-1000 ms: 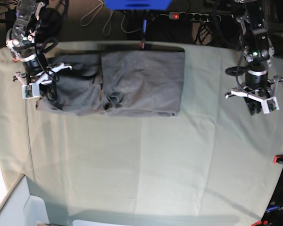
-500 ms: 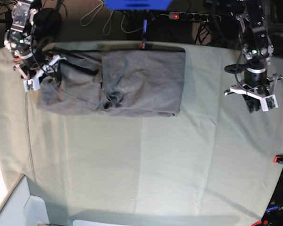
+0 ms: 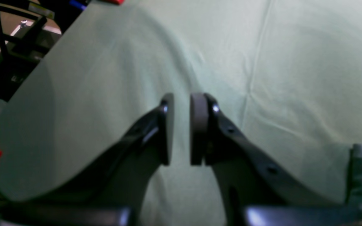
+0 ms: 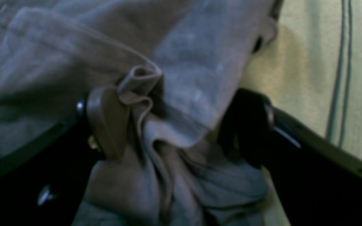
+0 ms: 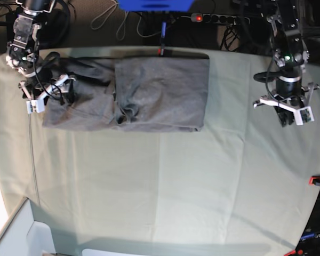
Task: Layout the t-shirt on the table in an organized manner, then fold the t-shirt properly
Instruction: 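Hold the strip's other end with the right gripper and adjust its grip, then fold the held end with the right gripper over onto the folded half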
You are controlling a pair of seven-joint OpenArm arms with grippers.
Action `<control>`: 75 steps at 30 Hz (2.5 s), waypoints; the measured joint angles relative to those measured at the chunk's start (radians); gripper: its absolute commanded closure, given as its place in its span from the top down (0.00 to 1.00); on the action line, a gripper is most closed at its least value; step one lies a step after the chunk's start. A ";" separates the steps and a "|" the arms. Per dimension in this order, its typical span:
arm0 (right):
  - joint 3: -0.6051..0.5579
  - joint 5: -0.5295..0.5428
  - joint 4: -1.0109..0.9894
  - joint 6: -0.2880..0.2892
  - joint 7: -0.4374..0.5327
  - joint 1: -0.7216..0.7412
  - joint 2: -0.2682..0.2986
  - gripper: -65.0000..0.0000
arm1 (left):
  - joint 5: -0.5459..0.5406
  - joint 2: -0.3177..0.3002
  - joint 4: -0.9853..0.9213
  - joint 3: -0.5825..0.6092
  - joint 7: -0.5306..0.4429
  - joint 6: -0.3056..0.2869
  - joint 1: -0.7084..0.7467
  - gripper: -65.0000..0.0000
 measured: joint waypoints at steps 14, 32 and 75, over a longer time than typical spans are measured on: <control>0.001 -0.001 -0.008 0.052 0.019 -0.009 -0.005 0.71 | 0.000 0.000 0.000 0.000 0.000 0.000 0.005 0.14; 0.000 -0.022 0.061 0.070 -0.055 -0.018 -0.027 0.00 | 0.000 0.001 0.003 0.000 0.000 0.000 0.005 0.14; -0.642 -0.332 0.428 0.074 -0.093 -0.064 -0.275 0.00 | -0.002 0.004 0.079 -0.093 0.000 -0.004 0.121 0.14</control>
